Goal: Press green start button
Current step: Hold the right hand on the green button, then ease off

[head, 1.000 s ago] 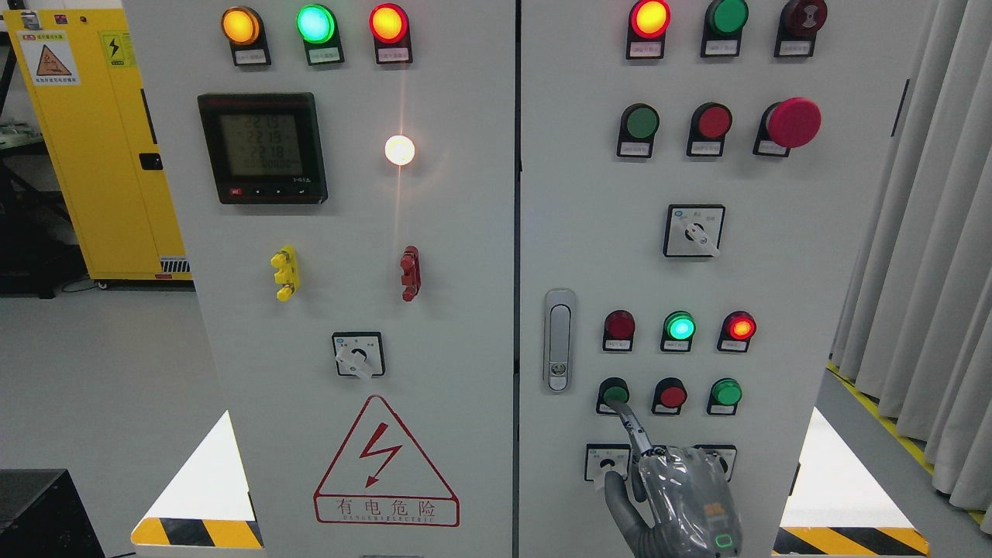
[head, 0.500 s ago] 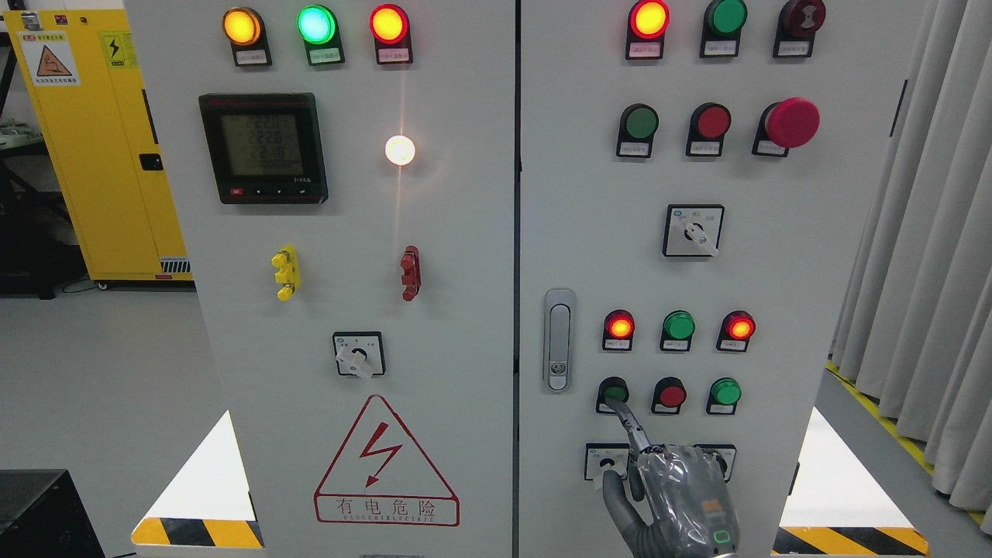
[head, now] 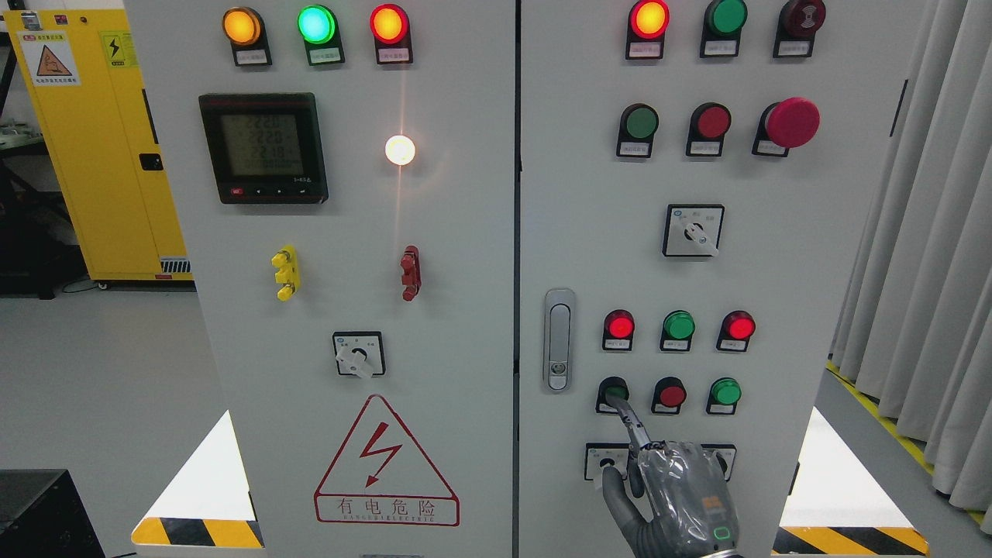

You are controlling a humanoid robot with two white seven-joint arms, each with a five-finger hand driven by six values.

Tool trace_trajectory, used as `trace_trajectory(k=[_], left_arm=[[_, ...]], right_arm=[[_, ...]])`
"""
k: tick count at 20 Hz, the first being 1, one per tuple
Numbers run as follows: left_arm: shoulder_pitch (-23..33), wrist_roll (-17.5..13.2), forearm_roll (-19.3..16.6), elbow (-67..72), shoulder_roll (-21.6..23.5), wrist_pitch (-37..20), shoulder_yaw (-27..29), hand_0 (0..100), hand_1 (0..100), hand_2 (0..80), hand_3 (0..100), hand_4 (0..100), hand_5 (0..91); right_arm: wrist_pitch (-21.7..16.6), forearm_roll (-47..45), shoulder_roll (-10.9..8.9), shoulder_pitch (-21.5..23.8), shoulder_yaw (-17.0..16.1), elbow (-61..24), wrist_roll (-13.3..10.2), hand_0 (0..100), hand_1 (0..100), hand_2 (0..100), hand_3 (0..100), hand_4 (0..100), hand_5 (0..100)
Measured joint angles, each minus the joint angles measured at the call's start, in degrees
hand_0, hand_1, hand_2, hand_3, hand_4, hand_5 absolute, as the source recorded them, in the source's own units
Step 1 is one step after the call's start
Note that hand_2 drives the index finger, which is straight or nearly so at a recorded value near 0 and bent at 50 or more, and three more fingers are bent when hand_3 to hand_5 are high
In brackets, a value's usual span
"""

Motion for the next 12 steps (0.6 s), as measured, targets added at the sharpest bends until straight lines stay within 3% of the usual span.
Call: trace_trajectory(k=[12], left_arm=[[0.0,0.0,0.0,0.0,0.0,0.0,0.0,12,56,0.0,0,0,0.0]], right_arm=[[0.3,-0.1,0.00,0.6,0.0,-0.3,-0.6,73,85,0,92,94,100]])
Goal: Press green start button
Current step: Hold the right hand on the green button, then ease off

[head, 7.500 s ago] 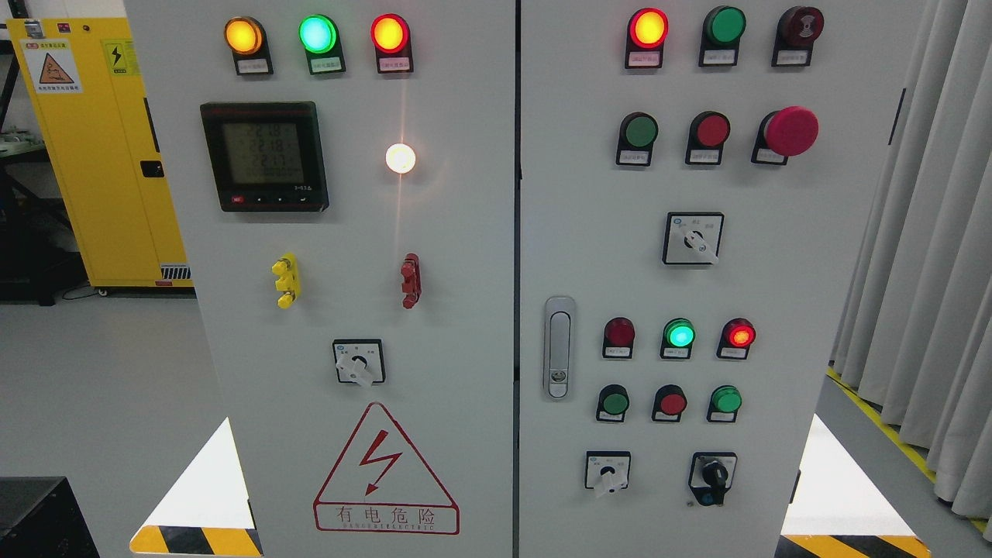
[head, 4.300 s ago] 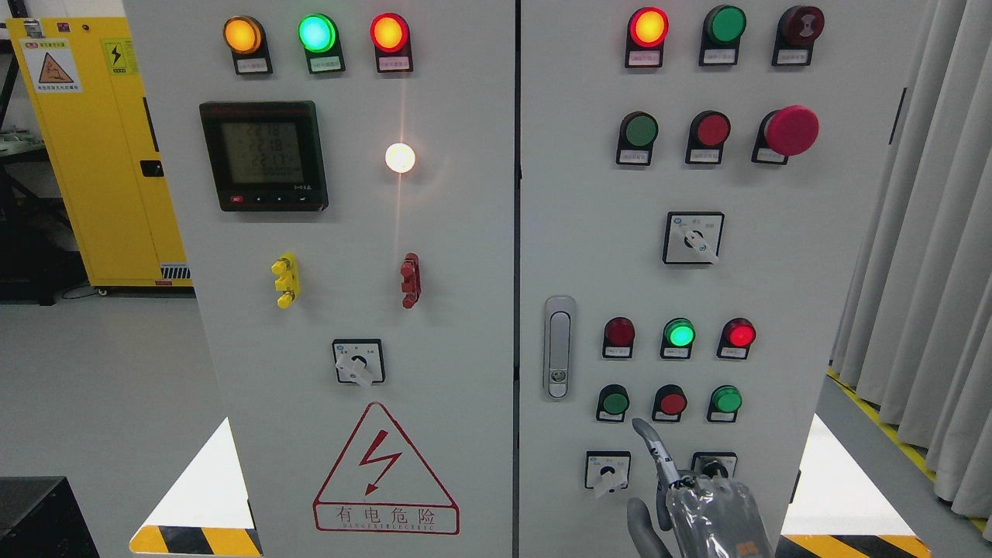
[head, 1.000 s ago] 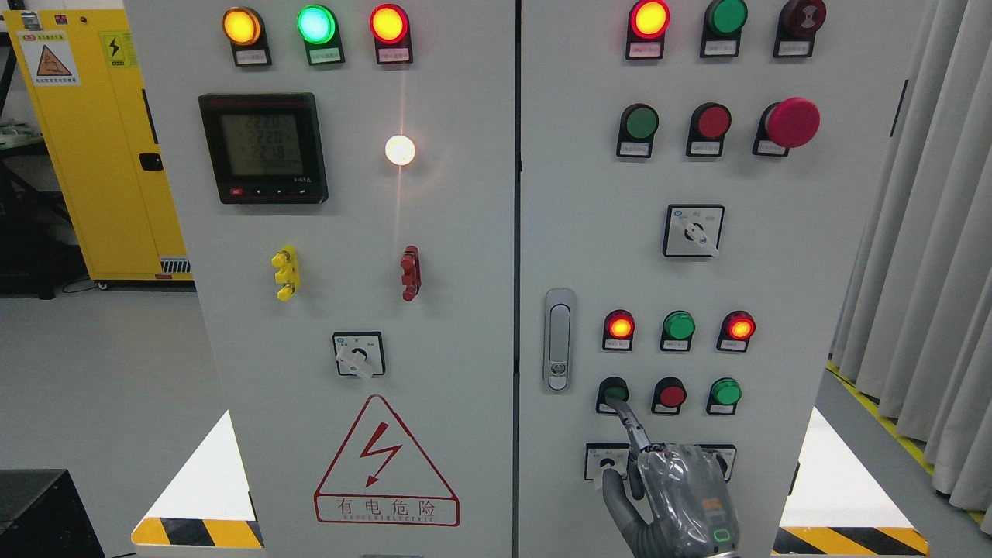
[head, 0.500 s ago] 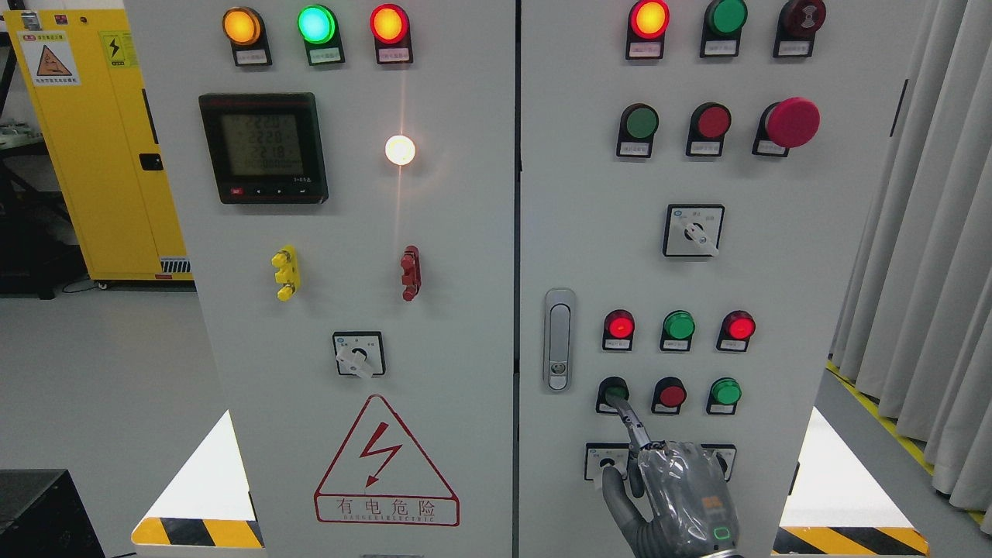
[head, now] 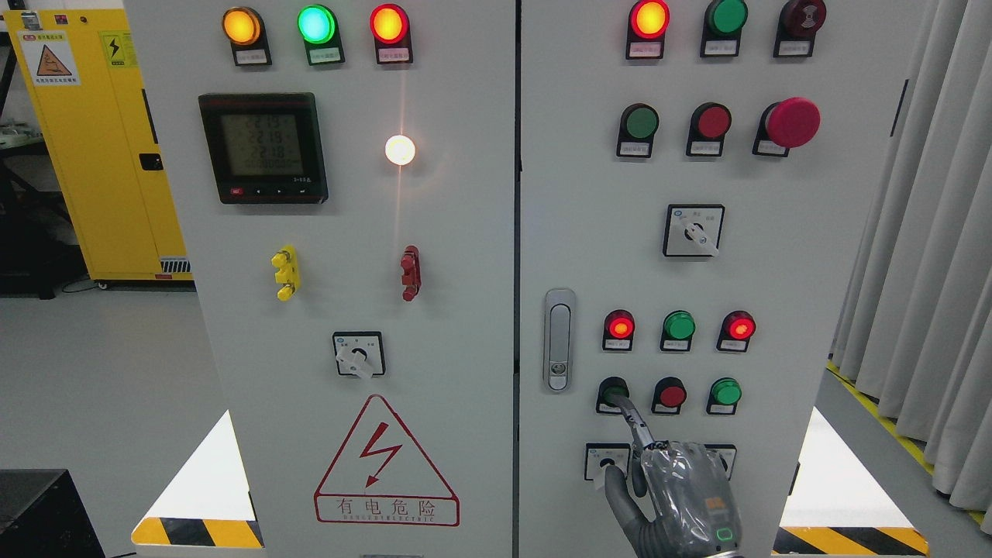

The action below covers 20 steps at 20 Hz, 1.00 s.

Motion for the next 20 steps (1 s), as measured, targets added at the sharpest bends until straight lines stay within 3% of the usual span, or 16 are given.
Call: trace_trajectory(k=[13,18,19,20], left_arm=[[0.0,0.0,0.0,0.0,0.0,0.0,0.0,12,56,0.0,0,0,0.0],[0.0,0.0,0.0,0.0,0.0,0.0,0.0,12,56,0.0,0,0,0.0],[0.0,0.0,0.0,0.0,0.0,0.0,0.0,12,56,0.0,0,0,0.0],[0.0,0.0,0.0,0.0,0.0,0.0,0.0,12,56,0.0,0,0,0.0]], right_arm=[[-0.7,-1.9,0.00,1.7,0.3,-2.5,-2.1,75,85,0,89,93,100],[-1.2,-8.0,0.00,3.4,0.9,-4.0,-2.2,74,81,0,66,77,79],[-1.6,-9.9,0.00,3.9,1.0,-4.4,-2.3,74,81,0,56,68,74],[-2.3,-12.5,0.00,4.6,1.1,-4.8,-2.3,74,80,0,34,43,49]])
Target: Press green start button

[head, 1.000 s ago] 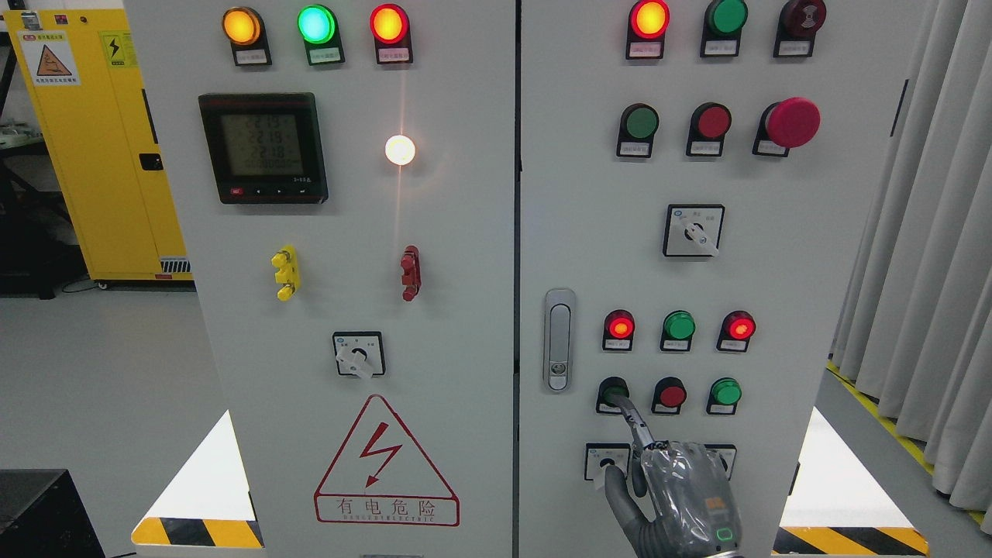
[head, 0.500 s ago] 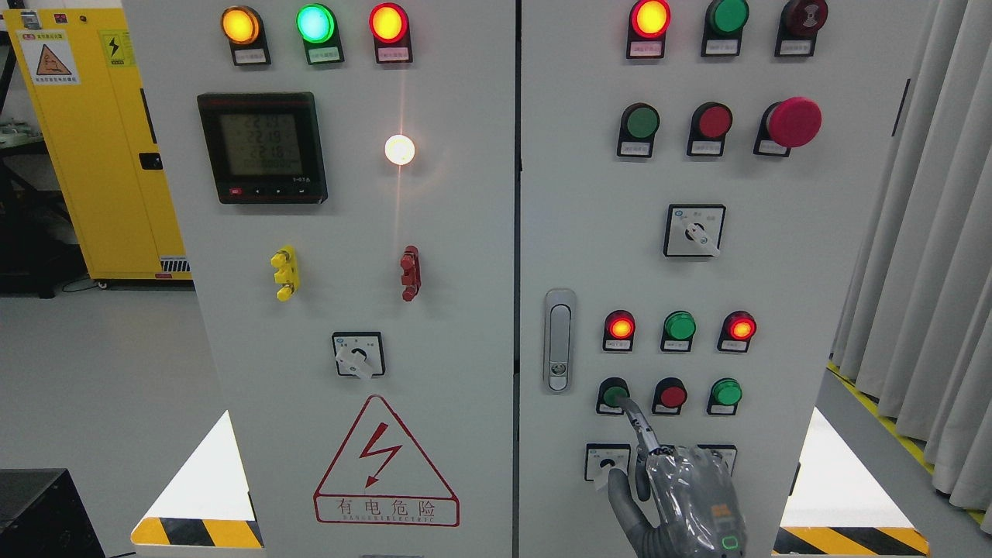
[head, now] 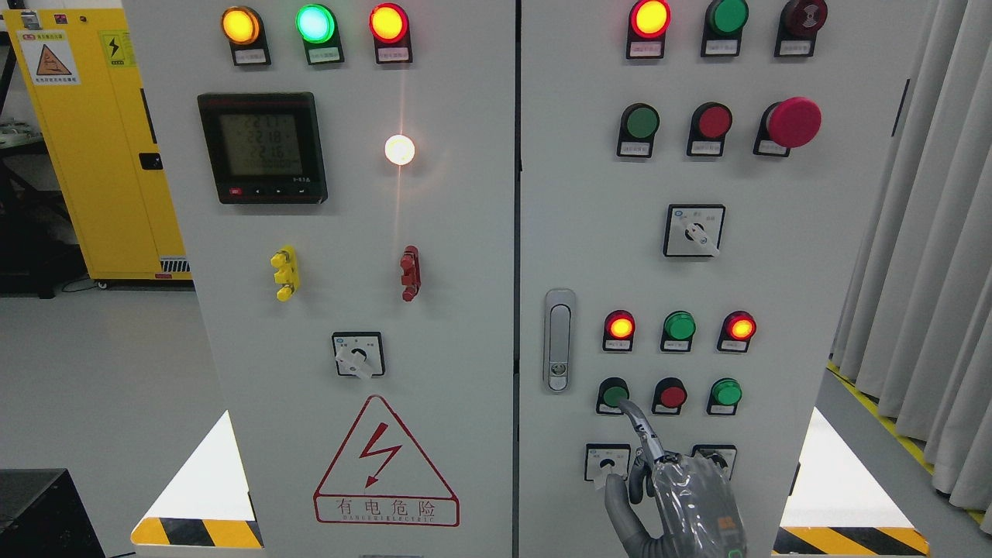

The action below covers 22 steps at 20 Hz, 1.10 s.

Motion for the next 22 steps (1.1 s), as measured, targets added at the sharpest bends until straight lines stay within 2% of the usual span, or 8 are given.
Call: trace_trajectory(k=[1,4,5,7,10,13,16,22], left_arm=[[0.0,0.0,0.0,0.0,0.0,0.0,0.0,12,56,0.0,0,0,0.0],[0.0,0.0,0.0,0.0,0.0,0.0,0.0,12,56,0.0,0,0,0.0],[0.0,0.0,0.0,0.0,0.0,0.0,0.0,12,56,0.0,0,0,0.0],[0.0,0.0,0.0,0.0,0.0,0.0,0.0,12,56,0.0,0,0,0.0],[0.0,0.0,0.0,0.0,0.0,0.0,0.0,12,56,0.0,0,0,0.0],[0.0,0.0,0.0,0.0,0.0,0.0,0.0,12,56,0.0,0,0,0.0],[0.0,0.0,0.0,0.0,0.0,0.0,0.0,12,56,0.0,0,0,0.0],[0.0,0.0,0.0,0.0,0.0,0.0,0.0,12,56,0.0,0,0,0.0]], right_arm=[[-0.5,-2.5,0.00,0.8,0.1,-0.5,0.0,74,79,0,26,34,36],[-1.3,-12.3,0.00,3.5,0.6,-2.2,0.7,74,78,0,11,18,18],[-1.3,-14.9,0.00,4.2,0.7,-2.7,0.8,74,77,0,9,16,17],[-1.6,-20.4,0.00,5.9,1.0,-3.8,0.8,75,75,0,0,3,3],[-1.8,-26.7,0.00,8.2,1.3,-5.1,1.1,76,73,0,0,0,0],[-2.0,-30.5,0.00,10.0,1.5,-6.0,0.0,74,72,0,0,0,0],[-3.1,-32.8,0.00,12.1,1.6,-7.0,-0.8,72,72,0,0,0,0],[-5.8,-34.8,0.00,15.5,2.1,-8.3,-0.9,68,71,0,0,0,0]])
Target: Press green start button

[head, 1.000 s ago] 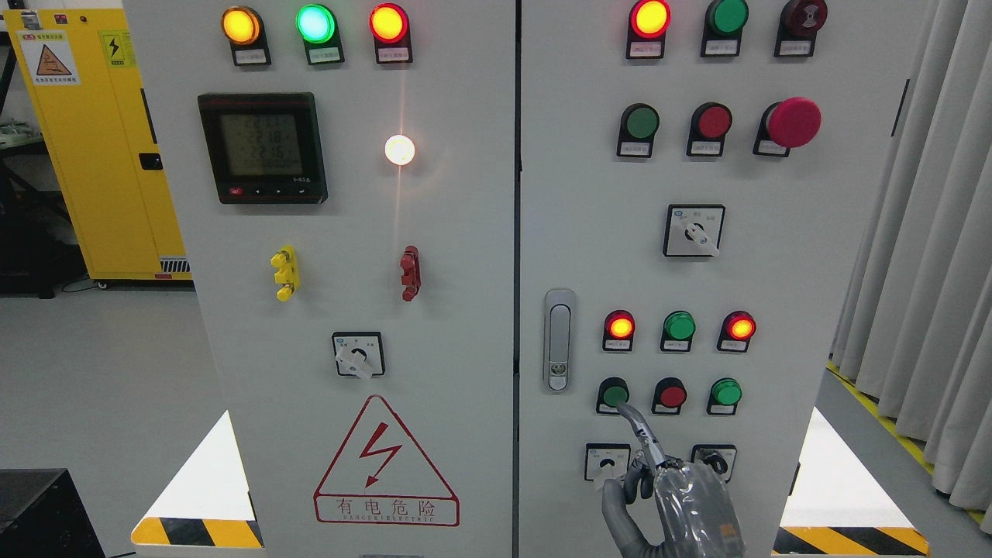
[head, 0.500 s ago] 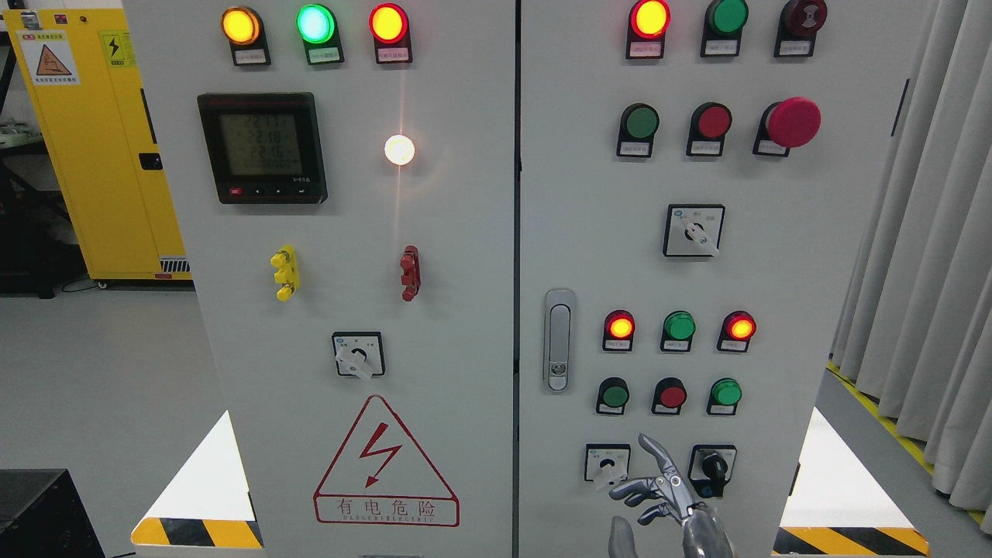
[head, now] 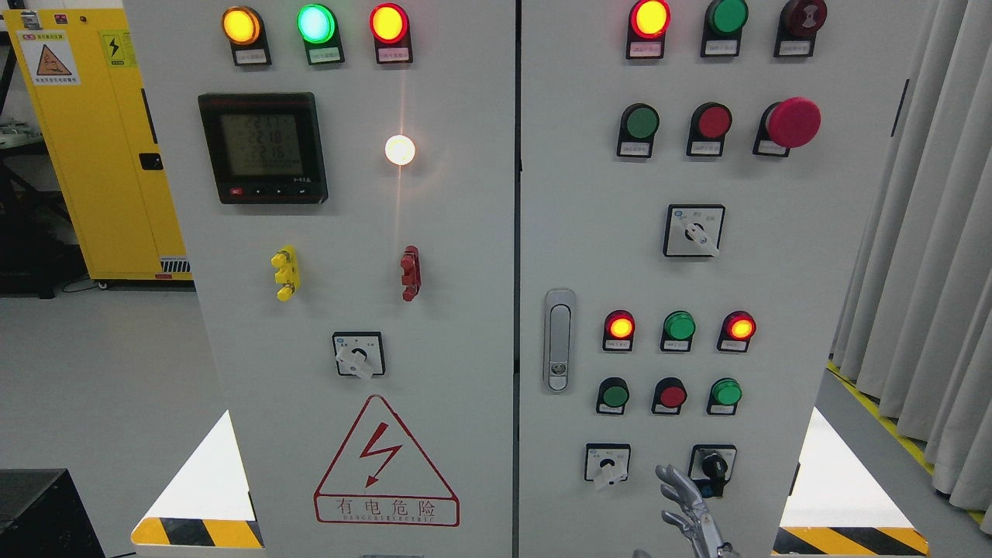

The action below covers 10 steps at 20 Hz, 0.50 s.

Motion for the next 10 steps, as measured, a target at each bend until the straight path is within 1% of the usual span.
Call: trace_trajectory(k=[5,10], left_arm=[[0.0,0.0,0.0,0.0,0.0,0.0,0.0,12,56,0.0,0,0,0.0],[0.0,0.0,0.0,0.0,0.0,0.0,0.0,12,56,0.0,0,0,0.0]], right_arm=[[-0.9,-0.5,0.00,2.1,0.5,-0.9,-0.2,65,71,0,0,0,0],[-1.1,-0.7,0.00,3.1,1.1,-1.5,0.0,65,71,0,0,0,0]])
